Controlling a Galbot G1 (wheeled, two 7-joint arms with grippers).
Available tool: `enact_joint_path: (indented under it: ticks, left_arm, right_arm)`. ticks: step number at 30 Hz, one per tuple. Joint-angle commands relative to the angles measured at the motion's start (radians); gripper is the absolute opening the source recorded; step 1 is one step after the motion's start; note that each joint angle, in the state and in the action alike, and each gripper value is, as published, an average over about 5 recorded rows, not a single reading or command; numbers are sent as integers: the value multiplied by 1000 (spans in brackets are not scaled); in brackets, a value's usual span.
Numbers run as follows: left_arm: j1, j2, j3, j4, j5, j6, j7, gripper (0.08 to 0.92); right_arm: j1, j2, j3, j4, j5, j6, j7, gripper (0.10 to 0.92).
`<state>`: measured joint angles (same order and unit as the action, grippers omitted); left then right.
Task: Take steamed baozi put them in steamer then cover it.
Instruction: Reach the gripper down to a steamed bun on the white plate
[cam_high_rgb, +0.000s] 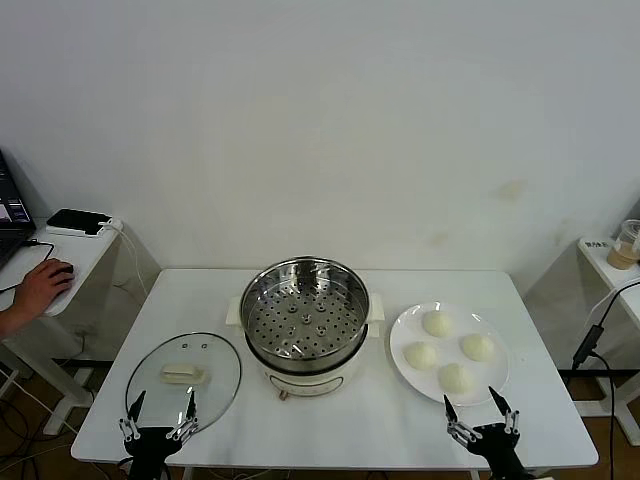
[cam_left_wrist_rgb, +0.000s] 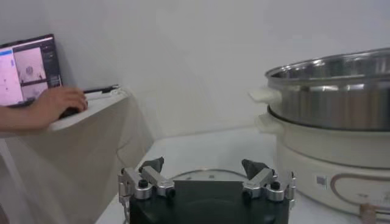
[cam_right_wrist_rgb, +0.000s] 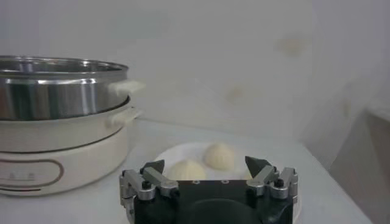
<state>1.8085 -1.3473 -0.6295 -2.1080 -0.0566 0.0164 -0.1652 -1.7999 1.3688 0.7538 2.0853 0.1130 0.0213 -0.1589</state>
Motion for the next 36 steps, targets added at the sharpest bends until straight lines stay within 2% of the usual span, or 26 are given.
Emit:
enact_joint_path:
  ticks: [1, 8, 11, 15, 21, 27, 36]
  left_arm:
    - [-6, 2, 2, -41, 47, 44, -12, 823]
    - [-26, -6, -13, -50, 135, 39, 89, 823]
    - [-37, -10, -17, -47, 180, 27, 110, 823]
    - [-53, -16, -21, -50, 237, 15, 123, 823]
    - [-54, -22, -35, -67, 262, 15, 132, 823]
    - [-59, -41, -44, -65, 266, 18, 129, 823]
    - [-62, -56, -57, -69, 271, 18, 126, 823]
  right_arm:
    - [48, -33, 44, 1, -138, -10, 3, 823]
    - [188, -154, 121, -20, -372, -104, -46, 823]
    - [278, -242, 144, -49, -511, -174, -118, 823]
    - [397, -384, 132, -115, -615, -227, -246, 823]
    - [625, -586, 9, -295, -669, -206, -442, 823]
    - [918, -730, -279, -480, -687, -139, -643, 823]
    - [1415, -719, -805, -738, -592, -106, -919, 823]
